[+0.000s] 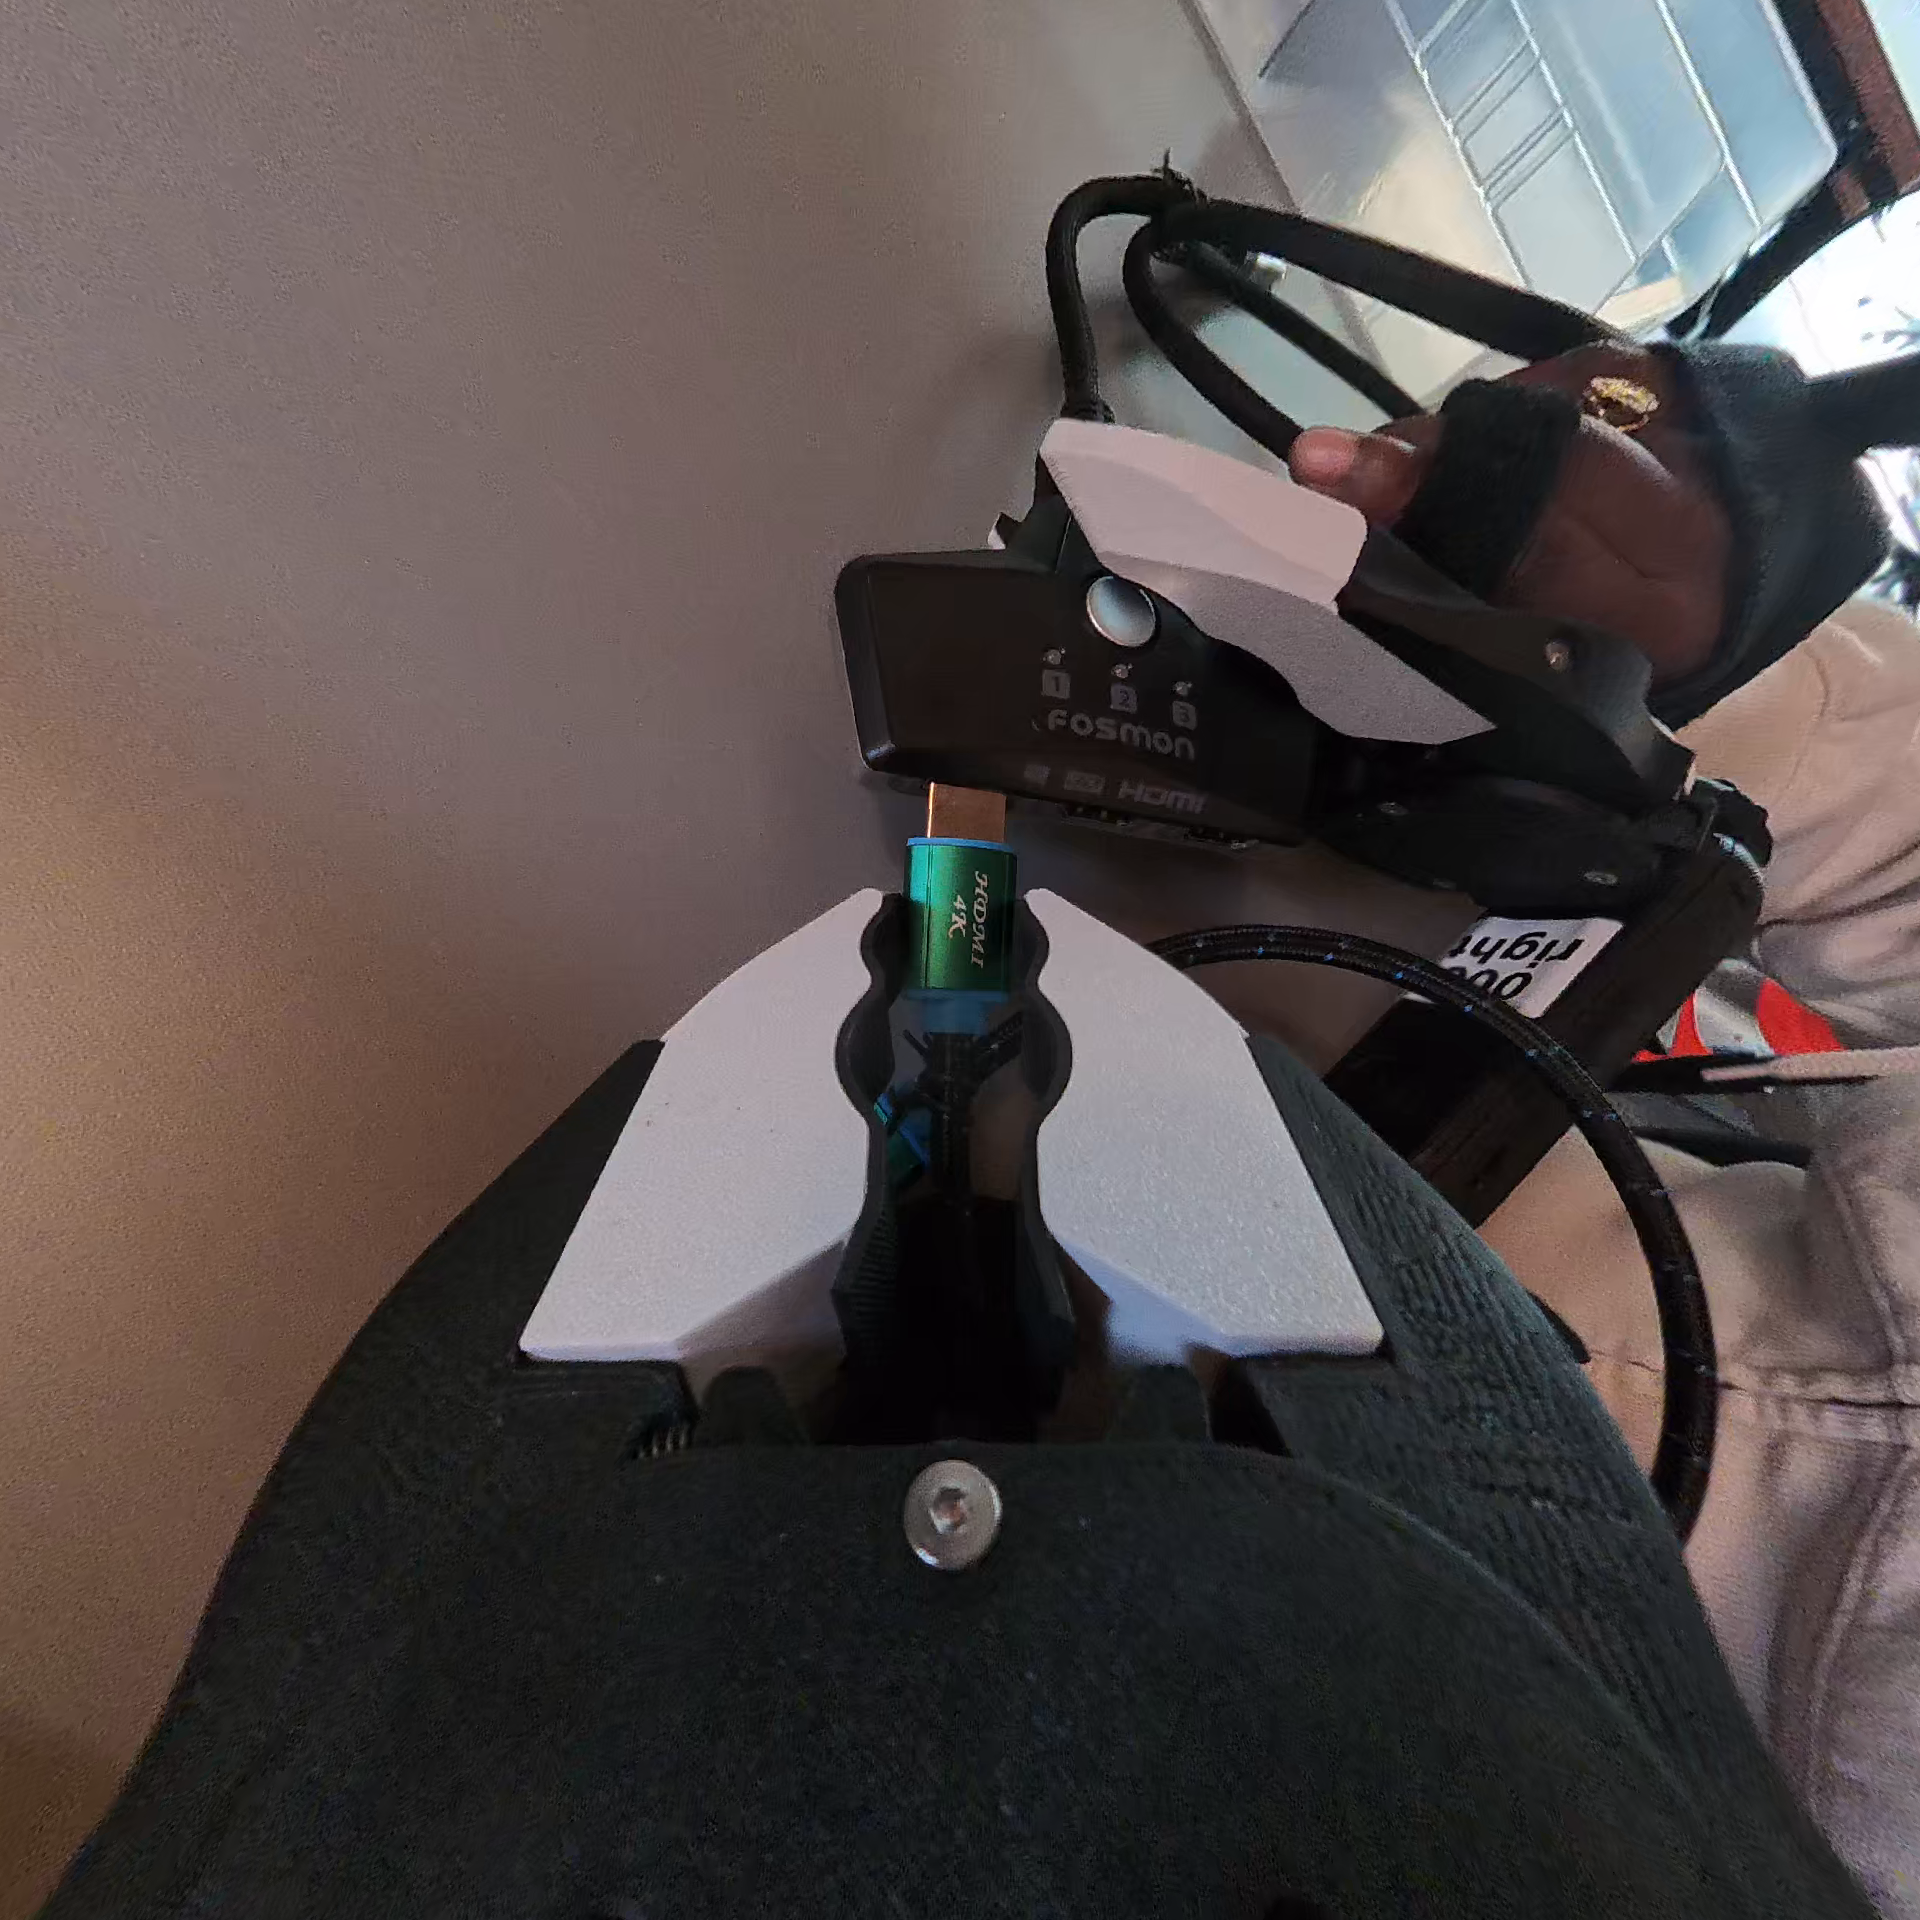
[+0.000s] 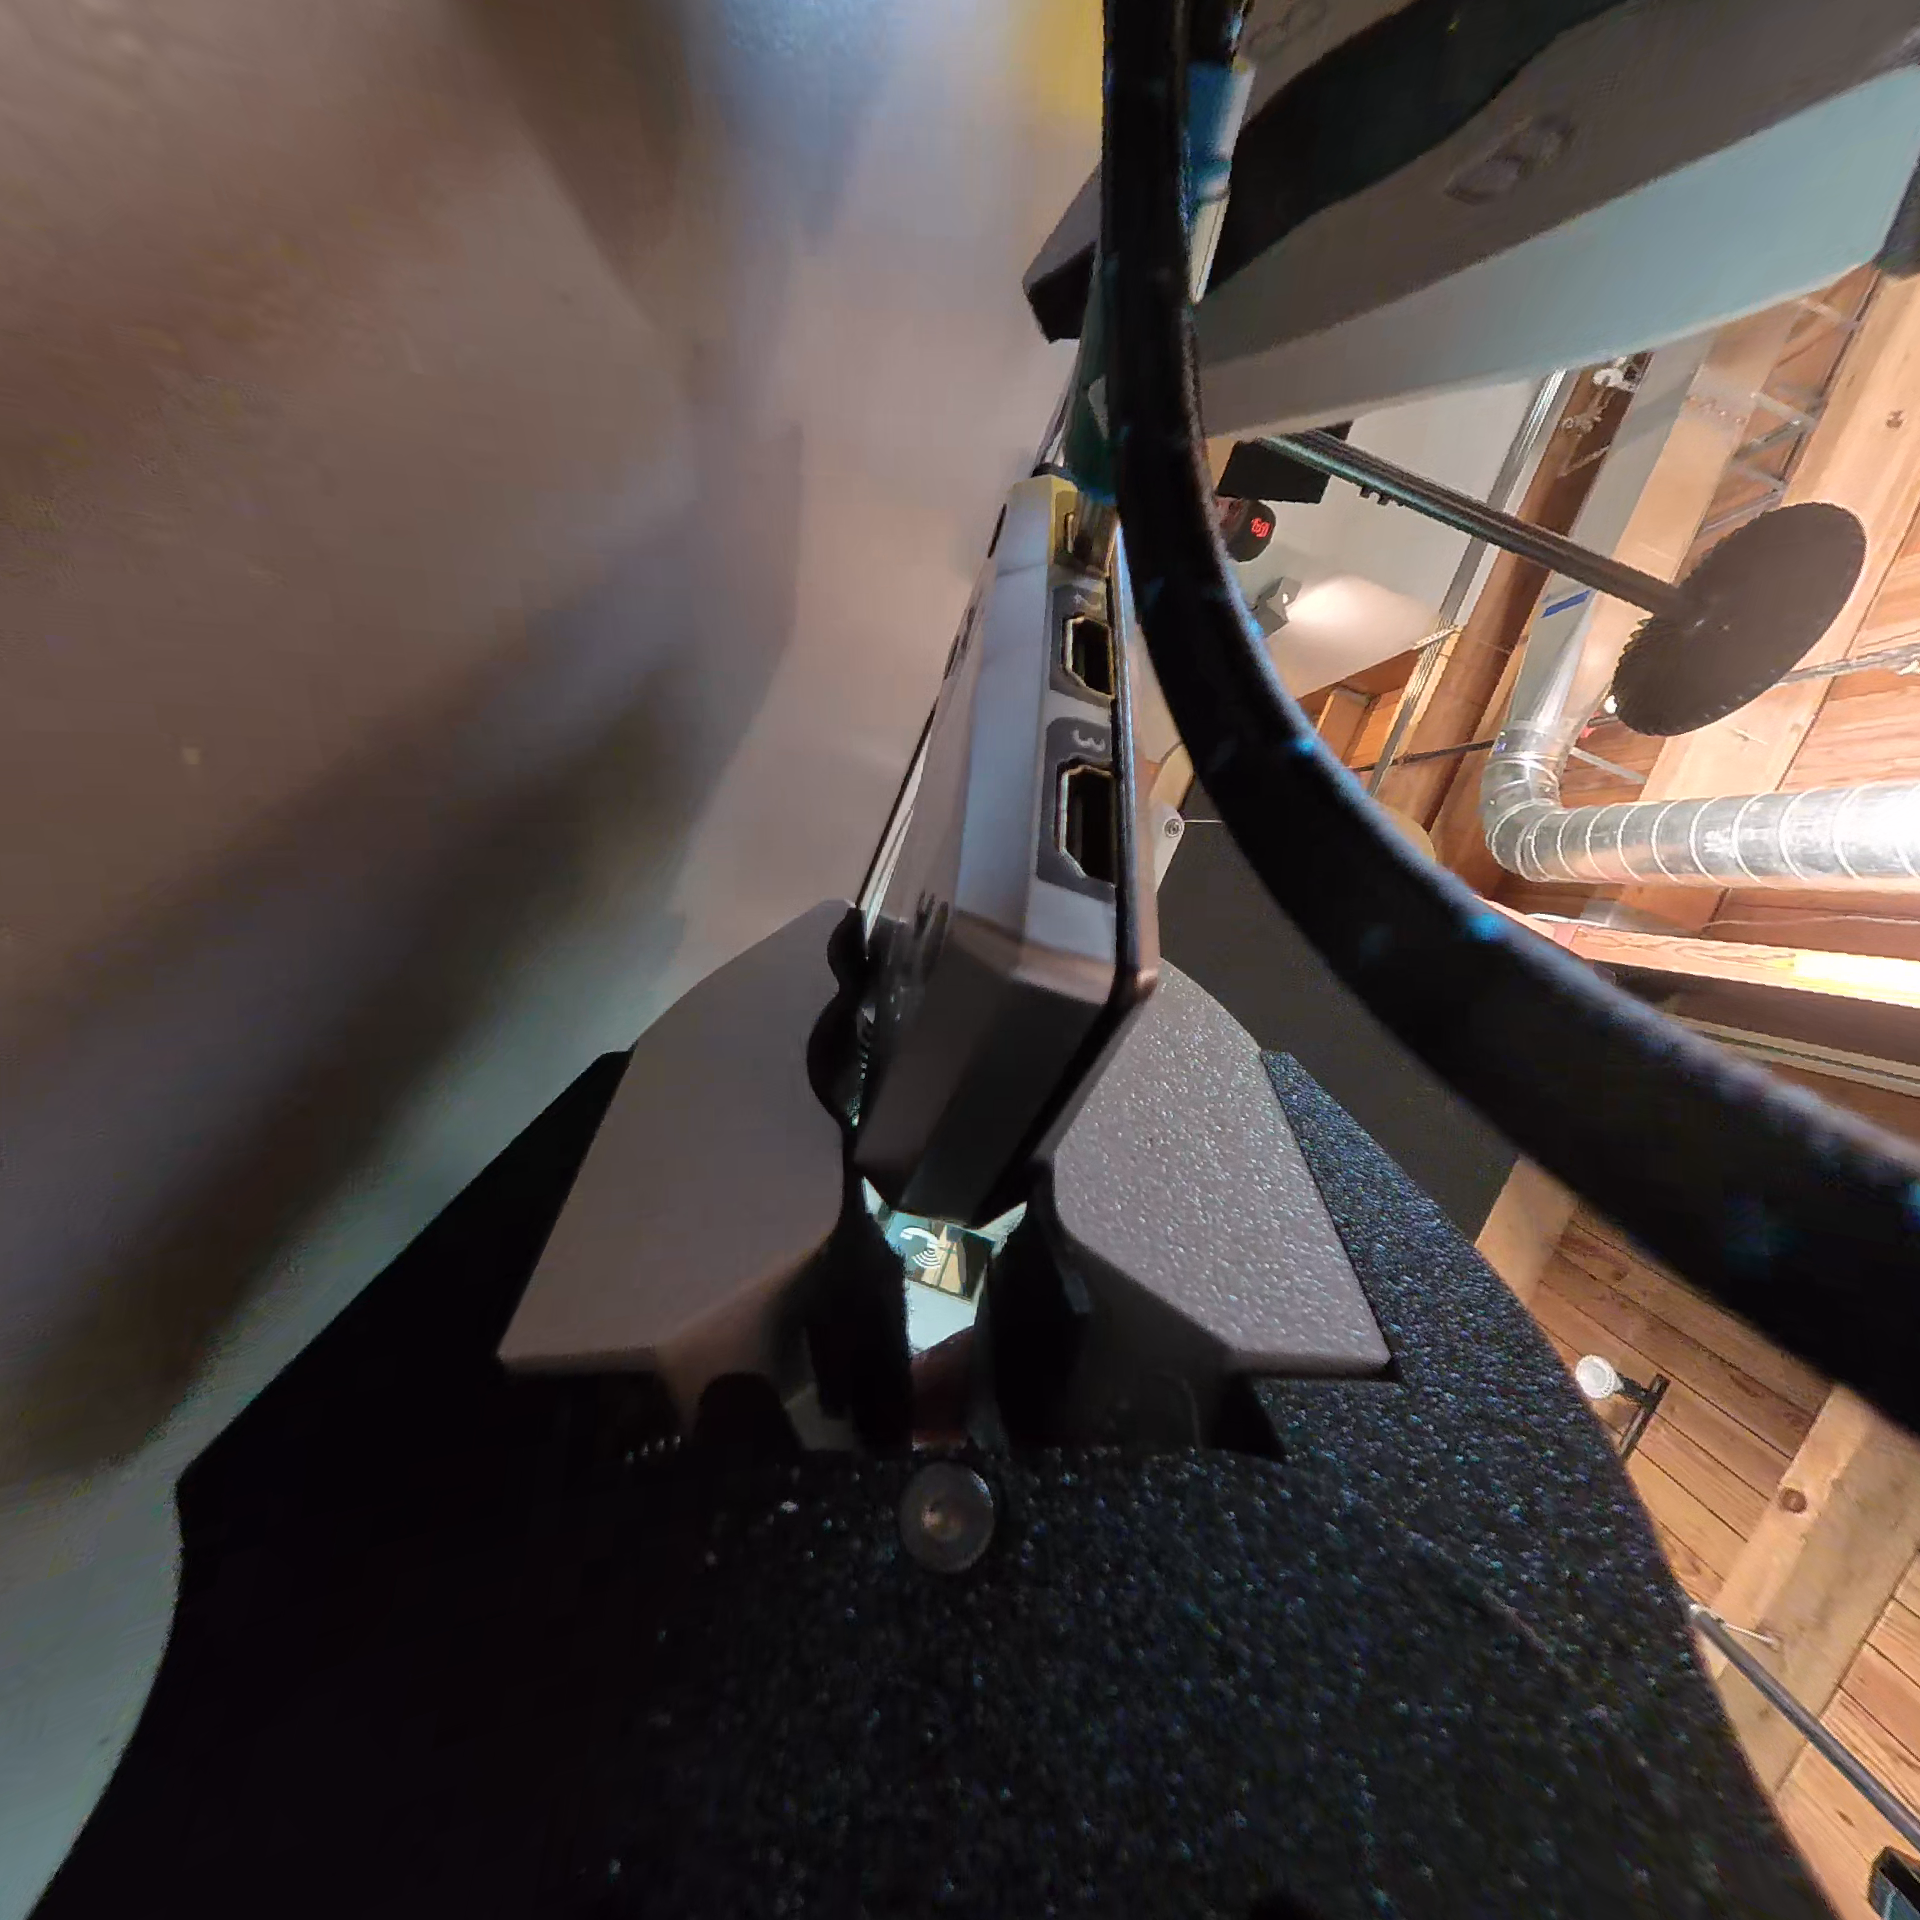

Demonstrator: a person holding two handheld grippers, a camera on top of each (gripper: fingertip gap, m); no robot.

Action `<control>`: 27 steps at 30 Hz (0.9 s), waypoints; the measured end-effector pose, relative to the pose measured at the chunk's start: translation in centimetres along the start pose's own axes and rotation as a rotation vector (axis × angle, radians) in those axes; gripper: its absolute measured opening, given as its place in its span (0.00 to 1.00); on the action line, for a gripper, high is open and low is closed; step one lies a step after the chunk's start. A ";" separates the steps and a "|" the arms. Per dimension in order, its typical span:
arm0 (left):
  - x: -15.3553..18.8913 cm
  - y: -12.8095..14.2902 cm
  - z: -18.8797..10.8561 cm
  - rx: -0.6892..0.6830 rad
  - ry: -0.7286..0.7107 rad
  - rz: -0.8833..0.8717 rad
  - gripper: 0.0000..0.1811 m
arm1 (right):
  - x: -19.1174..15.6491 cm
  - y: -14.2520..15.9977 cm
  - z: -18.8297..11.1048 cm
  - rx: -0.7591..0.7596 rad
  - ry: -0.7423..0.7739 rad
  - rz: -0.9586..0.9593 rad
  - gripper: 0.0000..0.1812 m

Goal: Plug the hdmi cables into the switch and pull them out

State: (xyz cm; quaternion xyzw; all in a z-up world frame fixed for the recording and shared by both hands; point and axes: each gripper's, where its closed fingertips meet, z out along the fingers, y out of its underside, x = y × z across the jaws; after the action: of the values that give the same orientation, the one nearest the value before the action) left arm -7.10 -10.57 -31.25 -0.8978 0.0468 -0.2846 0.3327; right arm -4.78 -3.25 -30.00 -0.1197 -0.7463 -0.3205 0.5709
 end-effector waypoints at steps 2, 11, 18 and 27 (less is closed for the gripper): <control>0.1 -0.1 0.1 -0.007 0.008 0.000 0.11 | 0.0 0.1 0.0 -0.001 0.005 -0.003 0.17; -0.3 -1.2 0.7 -0.008 0.062 -0.018 0.11 | 0.6 -1.2 -0.6 0.106 0.080 -0.088 0.17; 0.4 -0.7 0.6 -0.037 0.084 0.093 0.11 | 0.7 -2.1 -1.2 0.211 0.113 -0.092 0.17; 0.8 -0.5 0.7 -0.035 0.124 0.079 0.11 | -0.8 -1.9 -1.1 0.285 -0.065 0.111 0.19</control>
State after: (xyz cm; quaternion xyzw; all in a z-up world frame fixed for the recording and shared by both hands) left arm -6.08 -10.00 -30.98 -0.8817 0.1074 -0.3255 0.3242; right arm -4.71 -5.22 -31.25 -0.0886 -0.7946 -0.1753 0.5745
